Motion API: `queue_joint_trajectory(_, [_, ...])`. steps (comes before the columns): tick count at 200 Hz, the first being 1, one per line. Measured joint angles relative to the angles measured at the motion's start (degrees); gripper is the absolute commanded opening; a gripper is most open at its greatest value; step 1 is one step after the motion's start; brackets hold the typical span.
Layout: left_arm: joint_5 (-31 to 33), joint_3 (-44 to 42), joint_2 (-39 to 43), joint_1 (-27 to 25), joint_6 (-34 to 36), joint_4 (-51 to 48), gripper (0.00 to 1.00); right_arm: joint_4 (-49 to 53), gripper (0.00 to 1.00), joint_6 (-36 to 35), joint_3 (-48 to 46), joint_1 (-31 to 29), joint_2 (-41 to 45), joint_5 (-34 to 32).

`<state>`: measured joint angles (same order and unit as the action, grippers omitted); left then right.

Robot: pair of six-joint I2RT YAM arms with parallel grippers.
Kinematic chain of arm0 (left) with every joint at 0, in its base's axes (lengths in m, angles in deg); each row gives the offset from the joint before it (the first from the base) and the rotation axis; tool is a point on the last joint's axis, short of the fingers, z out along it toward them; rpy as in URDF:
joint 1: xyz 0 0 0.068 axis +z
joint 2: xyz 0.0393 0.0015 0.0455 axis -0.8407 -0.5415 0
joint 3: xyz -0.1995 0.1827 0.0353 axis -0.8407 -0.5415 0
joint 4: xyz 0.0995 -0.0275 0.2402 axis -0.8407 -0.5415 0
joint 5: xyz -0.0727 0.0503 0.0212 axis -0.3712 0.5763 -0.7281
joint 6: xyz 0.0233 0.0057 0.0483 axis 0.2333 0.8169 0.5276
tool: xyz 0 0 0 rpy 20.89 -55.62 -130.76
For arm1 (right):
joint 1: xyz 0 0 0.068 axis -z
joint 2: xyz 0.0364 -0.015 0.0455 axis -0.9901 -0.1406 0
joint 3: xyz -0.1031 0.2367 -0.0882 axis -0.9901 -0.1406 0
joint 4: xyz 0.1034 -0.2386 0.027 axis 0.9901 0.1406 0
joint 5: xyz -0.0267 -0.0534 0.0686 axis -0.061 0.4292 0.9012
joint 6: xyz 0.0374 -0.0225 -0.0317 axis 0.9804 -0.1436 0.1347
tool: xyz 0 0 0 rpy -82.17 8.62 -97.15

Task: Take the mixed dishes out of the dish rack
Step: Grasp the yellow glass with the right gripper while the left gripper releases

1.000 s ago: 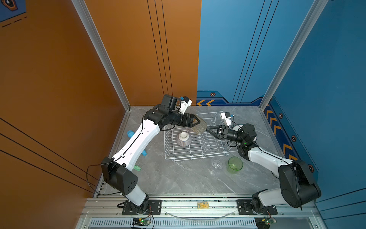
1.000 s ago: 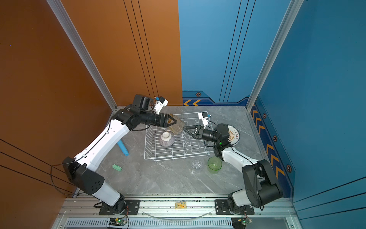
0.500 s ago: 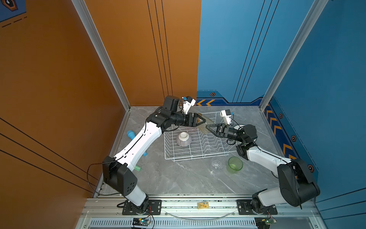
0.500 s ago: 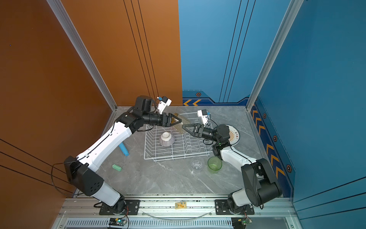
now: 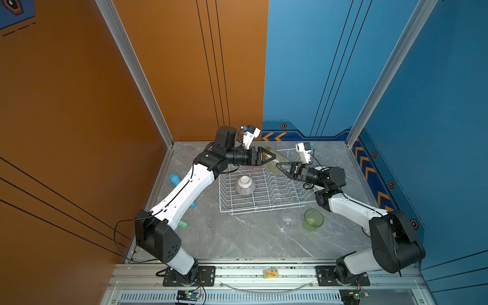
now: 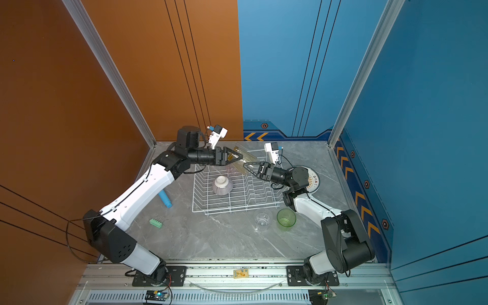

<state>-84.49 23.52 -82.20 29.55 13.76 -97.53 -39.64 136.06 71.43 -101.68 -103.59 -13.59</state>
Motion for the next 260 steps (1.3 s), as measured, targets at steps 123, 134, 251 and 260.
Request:
queue_joint_trajectory(123, [-1.7,-2.4,3.0,-0.7,0.0,1.2,0.79,32.9,0.0,-21.2,4.3,-1.7,12.4,0.2])
queue_joint_trajectory(134, [-1.9,-2.8,3.1,-0.8,0.0,1.3,0.8,35.8,0.0,-23.2,4.7,-2.0,13.1,0.1])
queue_joint_trajectory(251, [1.2,-8.6,8.2,1.9,1.2,1.8,0.84,61.2,0.0,-37.0,9.6,-4.9,18.6,0.0])
queue_joint_trajectory(260, [2.1,-8.9,8.8,3.0,1.3,1.7,0.84,63.8,0.0,-38.4,10.3,-5.1,18.6,0.0])
